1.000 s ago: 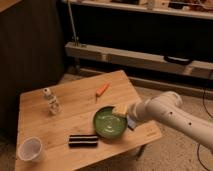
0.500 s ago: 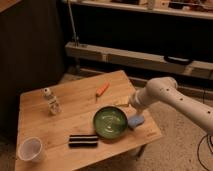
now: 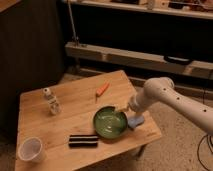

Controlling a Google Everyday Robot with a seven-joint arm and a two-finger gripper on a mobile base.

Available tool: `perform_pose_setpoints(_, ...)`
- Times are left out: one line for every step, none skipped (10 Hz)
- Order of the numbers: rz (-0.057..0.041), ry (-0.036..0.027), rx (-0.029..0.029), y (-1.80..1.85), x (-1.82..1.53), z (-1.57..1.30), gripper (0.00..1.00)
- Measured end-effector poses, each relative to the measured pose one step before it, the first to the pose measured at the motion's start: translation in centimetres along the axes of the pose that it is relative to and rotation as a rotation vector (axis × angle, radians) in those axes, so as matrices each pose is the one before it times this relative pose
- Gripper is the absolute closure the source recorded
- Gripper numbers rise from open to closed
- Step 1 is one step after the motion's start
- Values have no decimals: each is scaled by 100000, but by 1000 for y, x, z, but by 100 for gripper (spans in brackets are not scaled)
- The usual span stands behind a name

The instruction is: Drag the ceramic bowl in a circle

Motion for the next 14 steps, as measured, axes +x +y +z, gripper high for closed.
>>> perform_pose_setpoints(-7, -532, 92, -237, -243, 443, 47)
perform_pose_setpoints(243, -234, -639, -121, -174, 416, 47)
perform_pose_setpoints(929, 346, -1346, 159, -33, 216, 47)
perform_pose_setpoints(935, 674, -1771, 214, -17, 176, 47)
perform_pose_setpoints(1306, 1071, -3094, 624, 21, 254, 47)
perform_pose_setpoints(1735, 4, -1401, 584, 11, 452, 47)
perform_pose_setpoints(2361, -59, -696, 754, 22, 478, 47)
perform_pose_setpoints(1532, -369, -404, 661, -55, 591, 47)
perform_pose_setpoints(805, -479, -167, 101, 46, 478, 47)
perform_pose_setpoints(234, -571, -130, -113, -44, 390, 47)
perform_pose_setpoints(256, -592, -198, -25, -111, 375, 47)
perform_pose_setpoints(202, -727, -33, -140, -129, 371, 47)
perform_pose_setpoints(98, -736, -158, -137, -165, 355, 47)
perform_pose_setpoints(-104, -650, -6, -251, -143, 373, 47)
